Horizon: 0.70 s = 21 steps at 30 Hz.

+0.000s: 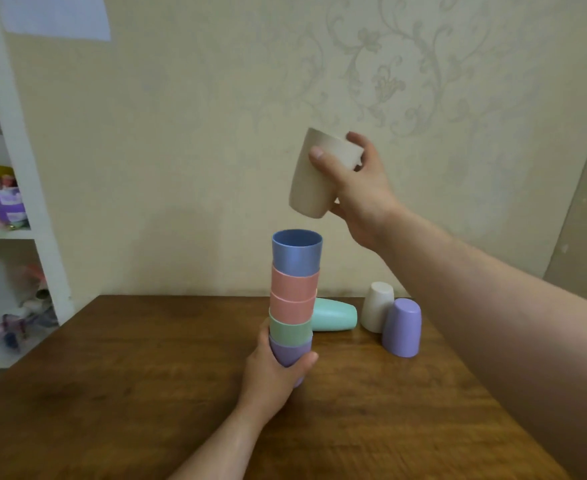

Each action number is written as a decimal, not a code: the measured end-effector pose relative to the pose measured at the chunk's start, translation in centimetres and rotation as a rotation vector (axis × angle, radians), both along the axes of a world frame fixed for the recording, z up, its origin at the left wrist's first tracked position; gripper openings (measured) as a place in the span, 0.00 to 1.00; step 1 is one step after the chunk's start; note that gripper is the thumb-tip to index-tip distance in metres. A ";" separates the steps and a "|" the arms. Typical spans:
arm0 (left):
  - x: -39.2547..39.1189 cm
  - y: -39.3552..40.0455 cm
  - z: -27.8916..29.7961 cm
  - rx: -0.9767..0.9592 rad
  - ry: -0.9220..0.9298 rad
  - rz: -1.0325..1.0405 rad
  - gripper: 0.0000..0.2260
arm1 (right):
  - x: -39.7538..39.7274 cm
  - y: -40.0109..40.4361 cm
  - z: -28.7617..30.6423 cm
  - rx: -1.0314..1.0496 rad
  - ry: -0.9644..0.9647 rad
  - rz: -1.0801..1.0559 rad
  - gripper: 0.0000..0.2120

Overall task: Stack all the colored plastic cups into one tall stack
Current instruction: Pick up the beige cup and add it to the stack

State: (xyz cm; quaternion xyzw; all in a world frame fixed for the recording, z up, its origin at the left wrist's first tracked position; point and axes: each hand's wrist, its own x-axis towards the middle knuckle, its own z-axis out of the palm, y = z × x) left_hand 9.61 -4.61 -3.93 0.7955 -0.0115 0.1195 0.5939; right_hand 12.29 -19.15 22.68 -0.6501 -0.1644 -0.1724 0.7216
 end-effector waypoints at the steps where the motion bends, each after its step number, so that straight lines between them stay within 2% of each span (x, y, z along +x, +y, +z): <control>1: 0.0 0.0 0.0 0.007 0.000 0.000 0.48 | 0.0 0.6 -0.7 -0.036 0.002 0.018 0.41; 8: 0.3 0.0 0.1 0.047 0.006 0.001 0.46 | 0.7 1.9 -6.3 -0.266 0.047 0.109 0.39; 17: 0.7 -0.1 -0.2 0.030 0.034 0.031 0.44 | 1.1 1.5 -8.1 -0.221 0.056 0.150 0.37; 19: 0.7 -0.2 -0.1 0.024 0.034 0.039 0.44 | 1.4 1.1 -8.2 -0.254 0.055 0.147 0.41; 21: 0.6 -0.3 -0.1 0.021 0.033 0.044 0.45 | 1.9 0.0 -8.7 -0.337 0.097 0.203 0.53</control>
